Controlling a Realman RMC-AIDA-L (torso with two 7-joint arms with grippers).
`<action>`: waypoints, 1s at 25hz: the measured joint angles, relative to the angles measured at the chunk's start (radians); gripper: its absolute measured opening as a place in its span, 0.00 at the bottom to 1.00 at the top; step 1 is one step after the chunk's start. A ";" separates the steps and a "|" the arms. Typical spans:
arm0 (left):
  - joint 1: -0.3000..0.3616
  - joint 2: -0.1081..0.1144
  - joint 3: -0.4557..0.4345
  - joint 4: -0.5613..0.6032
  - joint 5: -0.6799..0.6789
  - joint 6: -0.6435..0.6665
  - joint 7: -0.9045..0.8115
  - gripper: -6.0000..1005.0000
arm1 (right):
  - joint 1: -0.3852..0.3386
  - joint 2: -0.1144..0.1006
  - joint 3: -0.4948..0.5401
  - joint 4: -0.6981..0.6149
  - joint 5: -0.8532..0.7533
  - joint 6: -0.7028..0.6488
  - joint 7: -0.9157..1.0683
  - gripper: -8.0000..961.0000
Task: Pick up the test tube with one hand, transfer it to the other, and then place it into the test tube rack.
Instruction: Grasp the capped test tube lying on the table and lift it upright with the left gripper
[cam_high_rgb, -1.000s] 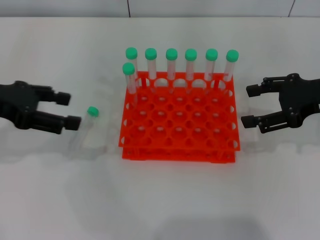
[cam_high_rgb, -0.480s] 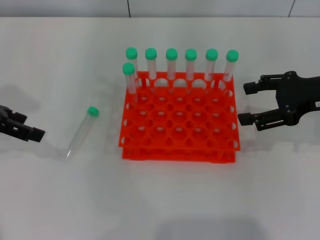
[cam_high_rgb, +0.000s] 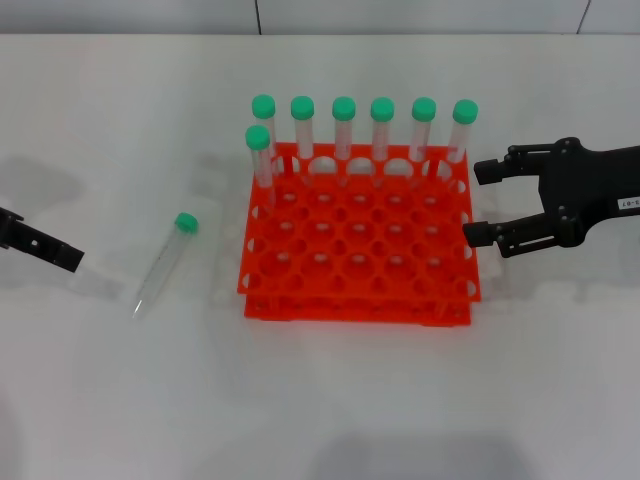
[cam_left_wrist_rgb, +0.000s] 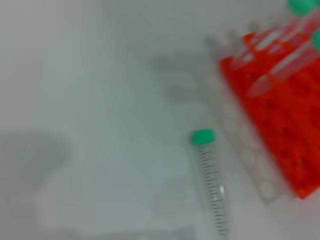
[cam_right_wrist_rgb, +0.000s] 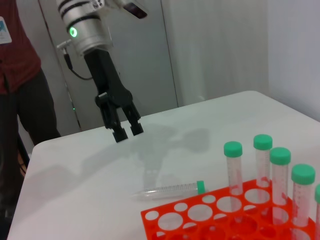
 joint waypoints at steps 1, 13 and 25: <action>-0.011 -0.004 0.000 -0.011 0.020 -0.009 -0.008 0.88 | 0.000 0.000 0.000 0.000 0.000 0.000 0.000 0.89; -0.122 -0.050 0.025 -0.198 0.156 -0.114 -0.039 0.88 | 0.006 0.011 0.000 0.000 0.007 -0.002 0.005 0.89; -0.154 -0.073 0.043 -0.229 0.194 -0.150 -0.125 0.88 | 0.006 0.010 -0.001 -0.001 0.010 -0.002 0.003 0.89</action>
